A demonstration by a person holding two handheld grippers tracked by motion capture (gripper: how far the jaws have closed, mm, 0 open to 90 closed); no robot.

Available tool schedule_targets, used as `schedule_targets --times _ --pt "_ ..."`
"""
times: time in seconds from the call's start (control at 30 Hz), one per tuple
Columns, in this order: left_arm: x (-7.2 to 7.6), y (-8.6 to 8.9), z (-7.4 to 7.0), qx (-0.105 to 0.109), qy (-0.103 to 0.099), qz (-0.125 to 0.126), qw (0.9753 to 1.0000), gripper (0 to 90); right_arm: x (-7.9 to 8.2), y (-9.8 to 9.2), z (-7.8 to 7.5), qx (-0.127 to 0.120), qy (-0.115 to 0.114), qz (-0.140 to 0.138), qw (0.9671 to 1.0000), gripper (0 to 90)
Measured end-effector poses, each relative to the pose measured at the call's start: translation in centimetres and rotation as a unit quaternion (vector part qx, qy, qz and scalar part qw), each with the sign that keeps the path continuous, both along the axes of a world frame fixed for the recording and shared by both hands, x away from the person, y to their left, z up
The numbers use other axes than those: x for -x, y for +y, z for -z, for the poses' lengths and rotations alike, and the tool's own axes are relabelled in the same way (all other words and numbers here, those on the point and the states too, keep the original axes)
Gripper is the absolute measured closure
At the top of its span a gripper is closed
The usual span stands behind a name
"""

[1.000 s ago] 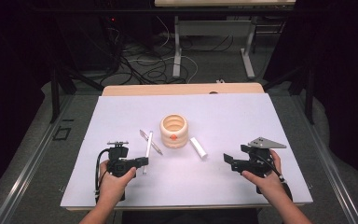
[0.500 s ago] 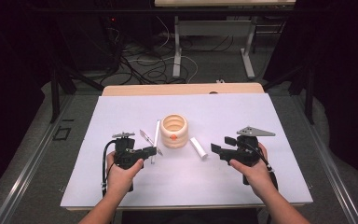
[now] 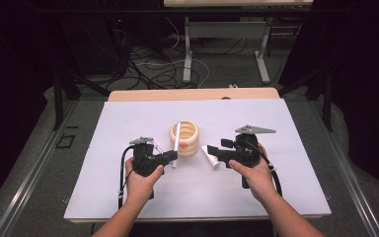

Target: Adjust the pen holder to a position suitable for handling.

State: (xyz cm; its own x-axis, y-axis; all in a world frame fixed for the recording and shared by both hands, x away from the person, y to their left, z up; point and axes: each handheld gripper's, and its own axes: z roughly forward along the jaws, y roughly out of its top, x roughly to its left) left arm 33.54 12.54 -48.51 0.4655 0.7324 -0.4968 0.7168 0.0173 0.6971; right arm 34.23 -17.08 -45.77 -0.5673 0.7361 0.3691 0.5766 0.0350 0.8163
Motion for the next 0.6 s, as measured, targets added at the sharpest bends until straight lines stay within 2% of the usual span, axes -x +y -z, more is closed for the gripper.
schedule_targets --times 0.13,0.27,0.33,0.47,0.5,0.6 --pt "0.2 -0.3 0.4 0.005 -0.002 -0.002 1.0000 79.0 -0.3 0.7 0.1 -0.011 0.016 -0.008 0.9998 32.5" --pt "0.4 -0.4 0.6 0.007 -0.004 0.000 1.0000 79.0 -0.5 1.3 0.4 -0.002 0.032 -0.009 0.9994 33.0" --pt "0.4 -0.3 0.6 0.004 -0.007 0.003 1.0000 79.0 -0.5 1.5 0.5 -0.002 0.048 -0.010 0.9988 34.2" --pt "0.6 -0.4 0.8 0.006 -0.006 0.004 1.0000 79.0 -0.5 1.7 0.8 -0.006 0.061 -0.013 0.9980 40.2" --pt "0.6 -0.4 0.9 0.001 -0.009 0.007 0.9999 79.0 -0.5 1.7 0.8 -0.007 0.067 -0.015 0.9976 40.7" --pt "0.8 -0.6 1.0 0.002 -0.006 0.011 0.9999 79.1 -0.5 1.7 1.0 -0.013 0.074 -0.010 0.9971 41.7"
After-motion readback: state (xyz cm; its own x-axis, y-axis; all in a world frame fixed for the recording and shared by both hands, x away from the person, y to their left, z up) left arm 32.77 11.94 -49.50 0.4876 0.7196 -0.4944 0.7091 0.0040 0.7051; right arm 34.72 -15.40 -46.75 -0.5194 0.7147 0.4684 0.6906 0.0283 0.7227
